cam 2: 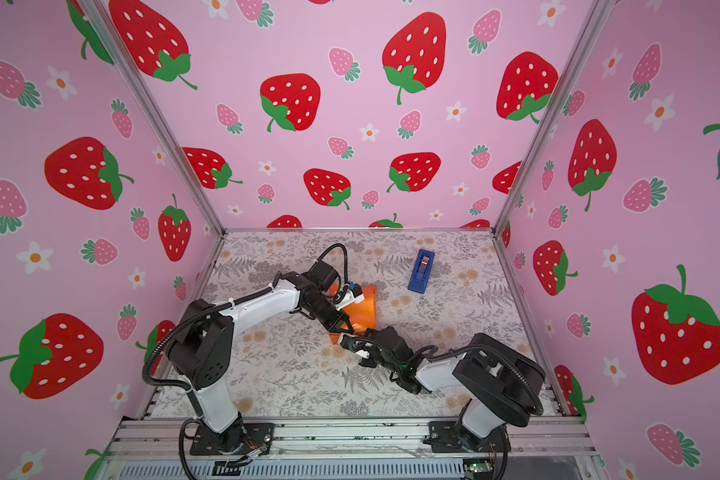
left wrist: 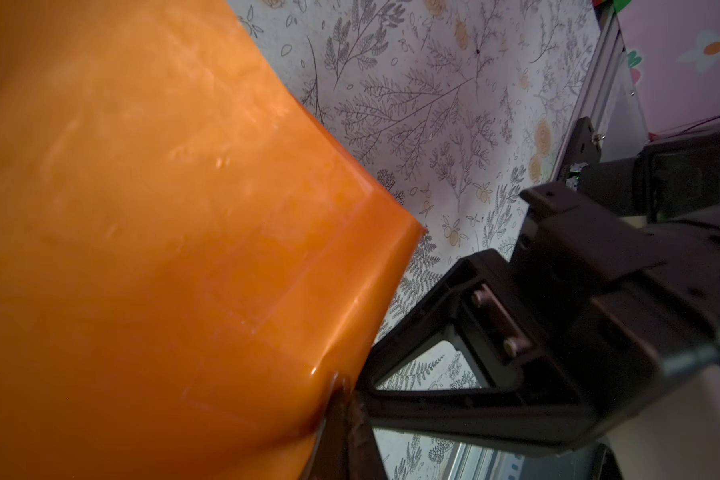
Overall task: Wrap the gift box in paper
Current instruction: 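Press the left gripper down on the box top while the right holds the paper end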
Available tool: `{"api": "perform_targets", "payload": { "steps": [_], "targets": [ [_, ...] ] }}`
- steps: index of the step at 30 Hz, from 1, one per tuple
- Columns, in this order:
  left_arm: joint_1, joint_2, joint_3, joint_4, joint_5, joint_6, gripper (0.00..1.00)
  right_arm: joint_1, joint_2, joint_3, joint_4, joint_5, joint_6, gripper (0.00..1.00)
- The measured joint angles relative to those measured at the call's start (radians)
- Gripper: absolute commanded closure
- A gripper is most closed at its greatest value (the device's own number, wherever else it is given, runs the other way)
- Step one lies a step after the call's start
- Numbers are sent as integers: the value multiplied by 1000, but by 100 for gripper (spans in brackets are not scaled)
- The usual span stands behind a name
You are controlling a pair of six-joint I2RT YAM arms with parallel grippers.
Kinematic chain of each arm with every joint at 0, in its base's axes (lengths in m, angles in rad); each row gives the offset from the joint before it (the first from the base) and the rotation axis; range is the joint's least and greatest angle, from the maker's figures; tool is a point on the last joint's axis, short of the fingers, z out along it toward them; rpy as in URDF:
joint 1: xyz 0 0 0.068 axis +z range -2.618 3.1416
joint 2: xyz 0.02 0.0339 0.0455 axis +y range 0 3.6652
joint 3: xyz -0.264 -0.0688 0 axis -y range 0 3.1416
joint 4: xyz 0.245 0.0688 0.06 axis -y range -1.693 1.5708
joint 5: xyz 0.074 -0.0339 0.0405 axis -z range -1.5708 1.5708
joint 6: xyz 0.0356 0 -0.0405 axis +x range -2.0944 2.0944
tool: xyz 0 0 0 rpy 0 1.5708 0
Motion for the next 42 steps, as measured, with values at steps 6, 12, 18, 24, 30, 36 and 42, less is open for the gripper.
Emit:
{"api": "perform_targets", "payload": {
  "steps": [6,12,18,24,30,36,42],
  "targets": [
    [0,-38,6,24,-1,-27,100,0,-42,-6,-12,-13,0,100],
    [0,-29,56,35,-9,-39,100,0,-66,-19,-17,-27,2,100],
    [1,11,65,18,-31,-39,100,0,-58,-20,-21,-48,5,100],
    [1,18,65,7,-29,-33,100,0,-31,-19,-22,-54,8,100],
    [1,18,65,-5,-25,-30,100,0,-19,-9,-21,-37,14,100],
    [0,23,65,-32,-36,-17,100,0,-17,-5,-15,-10,20,100],
    [0,30,65,-36,-36,-6,100,0,-17,-5,-15,0,21,100]
  ]
}}
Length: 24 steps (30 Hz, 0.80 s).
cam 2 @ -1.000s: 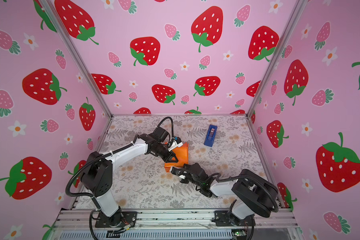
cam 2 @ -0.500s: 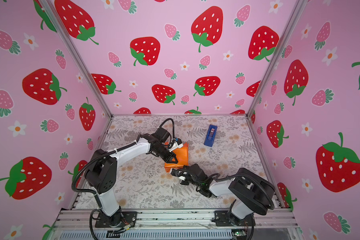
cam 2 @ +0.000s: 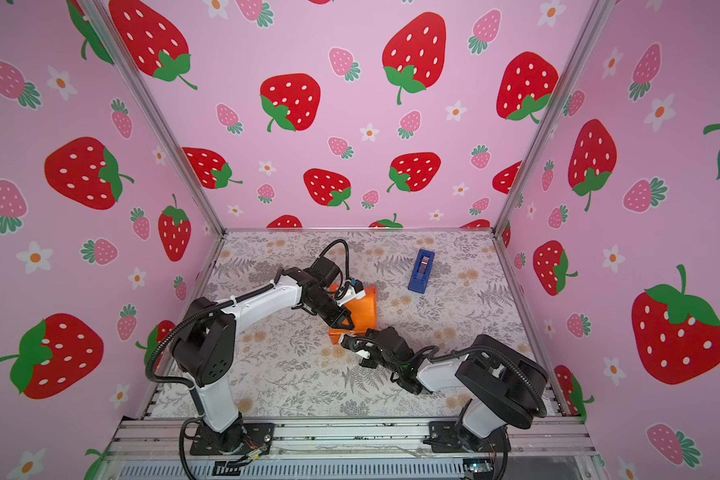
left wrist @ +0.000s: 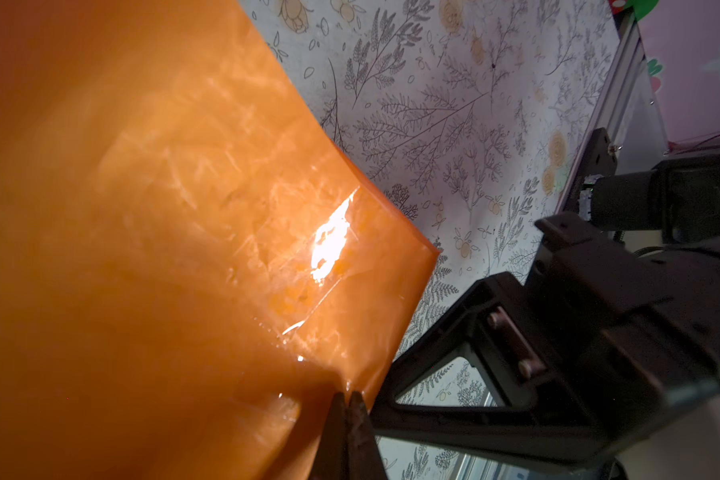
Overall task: Wrap the gift box in paper
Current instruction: 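Press the left gripper down on the box top while the right holds the paper end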
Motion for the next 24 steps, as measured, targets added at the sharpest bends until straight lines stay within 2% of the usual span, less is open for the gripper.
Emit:
{"api": "perform_targets", "payload": {
  "steps": [24],
  "targets": [
    [0,1,0,-6,0,4,100,5,85,16,-1,34,-51,100]
  ]
}}
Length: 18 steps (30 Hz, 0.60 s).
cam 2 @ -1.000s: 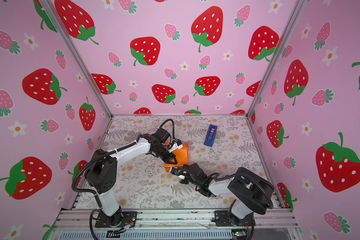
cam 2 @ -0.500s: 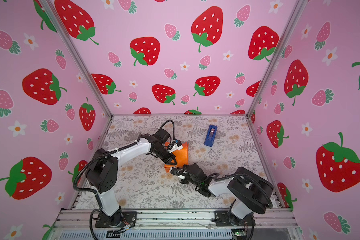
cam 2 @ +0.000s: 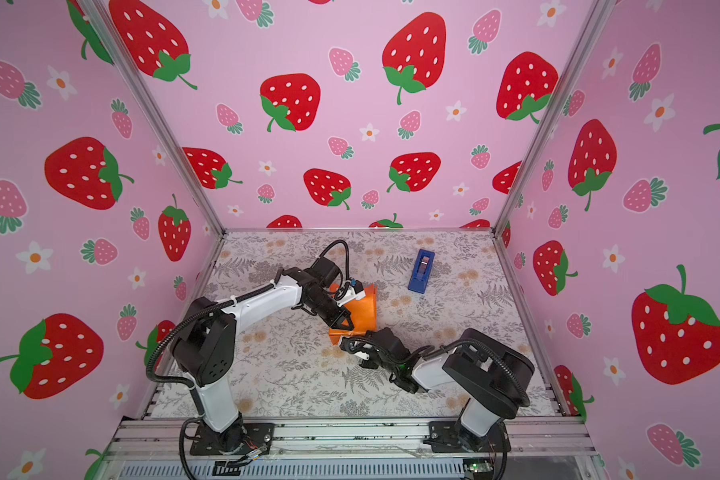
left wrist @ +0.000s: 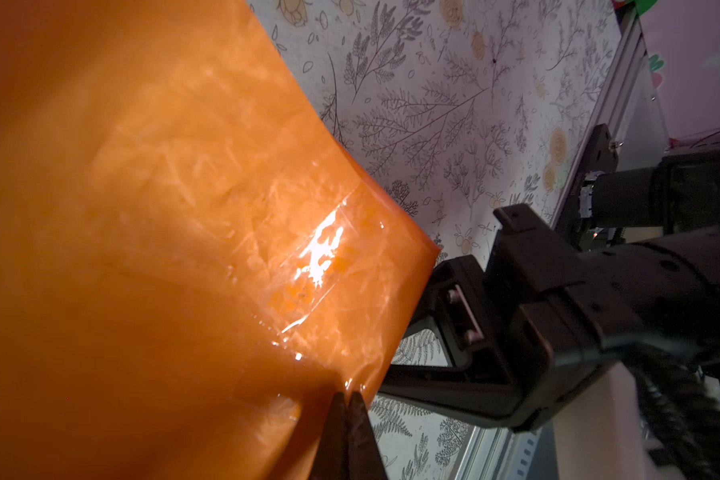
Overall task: Wrap the gift box in paper
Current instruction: 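Press the left gripper down on the box top while the right holds the paper end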
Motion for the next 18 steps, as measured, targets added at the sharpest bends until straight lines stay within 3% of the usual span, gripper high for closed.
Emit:
{"api": "perform_targets", "payload": {
  "steps": [10,18],
  "targets": [
    [1,0,0,-1,0,3,100,17,-18,24,1,3,0,100],
    [5,0,0,-3,0,3,100,21,70,41,16,16,0,100]
  ]
}}
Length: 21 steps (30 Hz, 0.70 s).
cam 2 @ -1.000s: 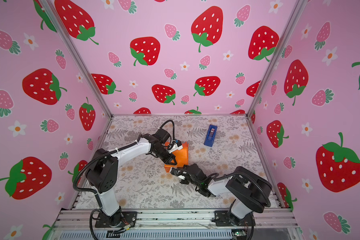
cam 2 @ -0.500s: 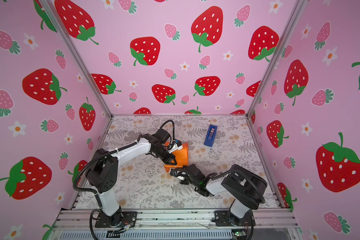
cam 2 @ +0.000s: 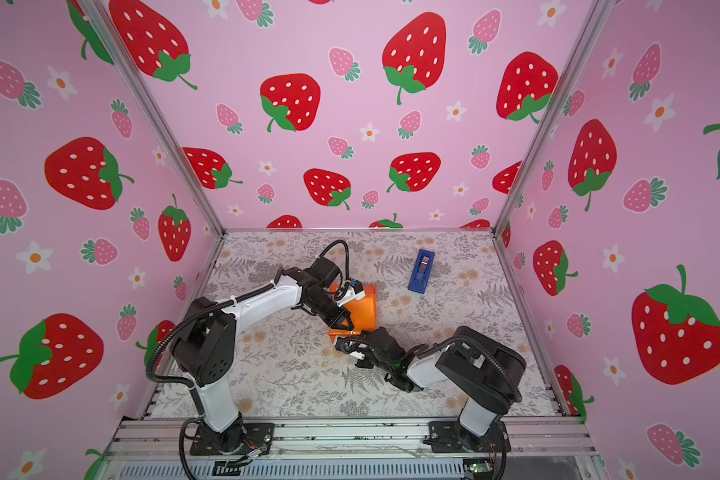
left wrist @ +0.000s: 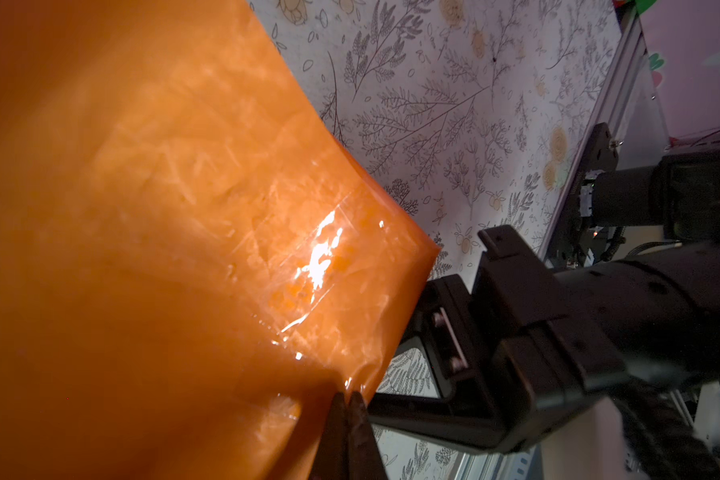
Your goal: Wrap the gift box in paper
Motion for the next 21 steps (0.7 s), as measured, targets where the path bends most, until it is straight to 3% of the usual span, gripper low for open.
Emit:
{"api": "perform_targets", "payload": {
  "steps": [7,10,12,15,17,21],
  "targets": [
    [0,0,0,0,0,0,100,5,24,-1,5,21,1,100],
    [0,-2,0,0,0,-5,100,12,-42,-14,-30,19,6,100],
    [2,-11,0,4,-1,-21,95,13,-122,-23,-56,13,18,100],
    [10,-52,0,28,-11,-65,77,13,-262,-25,-95,8,59,100],
    [20,-97,0,51,-32,-103,72,3,-341,-23,-132,8,104,100],
    [61,-186,-4,92,-104,-163,60,-64,-441,-5,-230,-8,229,84]
  ]
}}
